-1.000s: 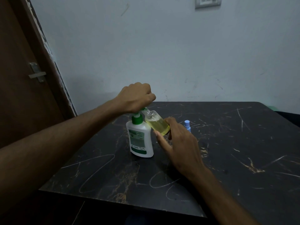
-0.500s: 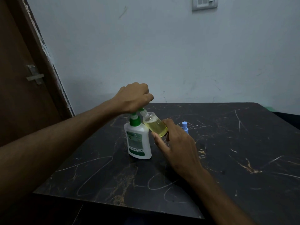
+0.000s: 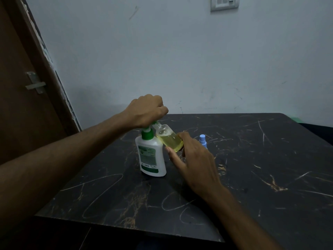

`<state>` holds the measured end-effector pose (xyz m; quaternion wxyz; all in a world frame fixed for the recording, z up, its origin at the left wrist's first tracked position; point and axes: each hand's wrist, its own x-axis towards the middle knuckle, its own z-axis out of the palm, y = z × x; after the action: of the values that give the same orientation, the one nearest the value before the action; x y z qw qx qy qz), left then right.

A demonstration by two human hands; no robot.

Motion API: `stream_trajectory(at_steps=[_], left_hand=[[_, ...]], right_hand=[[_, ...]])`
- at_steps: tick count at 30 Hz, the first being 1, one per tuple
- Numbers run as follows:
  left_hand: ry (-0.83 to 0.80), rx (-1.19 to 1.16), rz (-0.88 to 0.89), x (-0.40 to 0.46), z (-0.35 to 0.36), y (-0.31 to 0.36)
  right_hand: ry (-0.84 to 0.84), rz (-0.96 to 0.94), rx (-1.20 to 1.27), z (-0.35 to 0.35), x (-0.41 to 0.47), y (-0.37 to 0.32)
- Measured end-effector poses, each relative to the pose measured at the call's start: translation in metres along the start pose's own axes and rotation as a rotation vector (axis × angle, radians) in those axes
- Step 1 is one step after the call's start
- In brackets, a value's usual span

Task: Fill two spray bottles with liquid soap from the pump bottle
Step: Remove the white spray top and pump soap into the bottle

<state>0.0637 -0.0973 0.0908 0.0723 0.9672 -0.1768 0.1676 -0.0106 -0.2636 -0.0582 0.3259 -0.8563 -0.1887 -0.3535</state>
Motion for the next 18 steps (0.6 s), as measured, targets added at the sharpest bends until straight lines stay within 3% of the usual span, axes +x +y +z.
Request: stream_trajectory(at_steps=[18], left_hand=[[-0.017,-0.009,-0.010,-0.0001,-0.0078,0.0046]], right_hand=[[0.014,-0.003,-0.004,0.0003,0.0004,0.0001]])
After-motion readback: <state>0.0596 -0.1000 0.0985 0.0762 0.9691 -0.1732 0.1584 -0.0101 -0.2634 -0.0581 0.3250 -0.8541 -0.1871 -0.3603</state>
